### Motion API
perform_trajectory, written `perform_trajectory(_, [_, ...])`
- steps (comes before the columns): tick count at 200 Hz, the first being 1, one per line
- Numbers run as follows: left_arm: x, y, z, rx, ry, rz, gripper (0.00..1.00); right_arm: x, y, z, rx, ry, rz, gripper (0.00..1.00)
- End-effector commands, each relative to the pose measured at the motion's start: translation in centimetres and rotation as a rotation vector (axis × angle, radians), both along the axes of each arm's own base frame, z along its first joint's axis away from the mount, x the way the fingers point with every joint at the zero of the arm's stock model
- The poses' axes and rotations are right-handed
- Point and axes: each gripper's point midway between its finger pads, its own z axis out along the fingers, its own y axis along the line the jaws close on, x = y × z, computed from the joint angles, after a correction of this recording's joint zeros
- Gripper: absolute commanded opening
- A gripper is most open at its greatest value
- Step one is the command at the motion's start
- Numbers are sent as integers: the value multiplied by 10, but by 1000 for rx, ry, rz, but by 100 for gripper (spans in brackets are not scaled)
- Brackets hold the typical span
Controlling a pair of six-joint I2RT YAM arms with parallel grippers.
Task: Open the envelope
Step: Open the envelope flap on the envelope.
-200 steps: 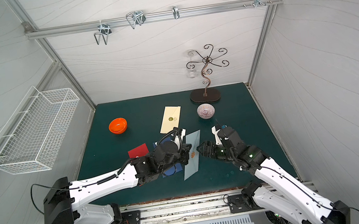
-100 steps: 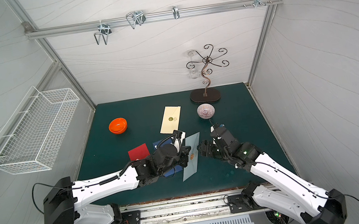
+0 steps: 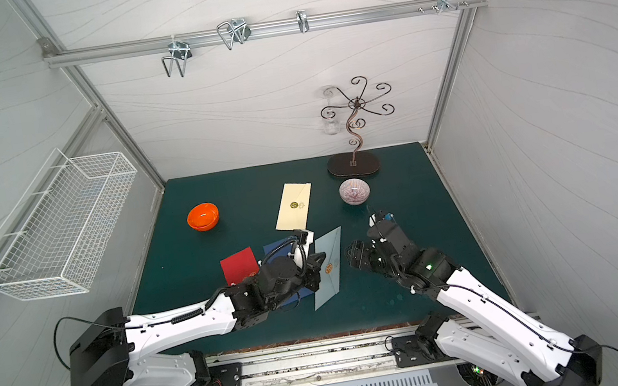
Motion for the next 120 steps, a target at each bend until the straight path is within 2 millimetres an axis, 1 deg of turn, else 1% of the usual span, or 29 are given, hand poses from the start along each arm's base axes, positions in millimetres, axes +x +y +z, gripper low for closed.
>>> perform_trajectory(1, [3,-8,30,-91,-67,-7,0,-2,5,-2,8,13,19,77])
perform_trajectory(2, [4,-8,29,-90,-67,-6,0,-2,5,-2,10,13,20,77])
perform_trajectory(4, [5,-9,35,-113,-79,-3,0,-2,6,-1,14,13,24,77])
perform_trajectory(9, [6,-9,37,-123,-82,7,0,-2,8,-1,22,16,31,77])
perform_trajectory(26, [9,-6,33,-129,-73,31,0,-5,18,1,54,22,73,78])
perform_trajectory(48, [6,-9,33,-129,-73,12,0,-8,30,5,114,18,124,79])
perform_trajectory(84, [3,-12,33,-112,-95,-25,0,-6,33,5,118,26,123,78])
perform_trajectory(98, [3,-11,31,-118,-100,-23,0,-1,34,2,126,50,87,76])
perform_trajectory(120, [5,-8,31,-130,-102,-6,0,4,41,-2,130,99,47,77])
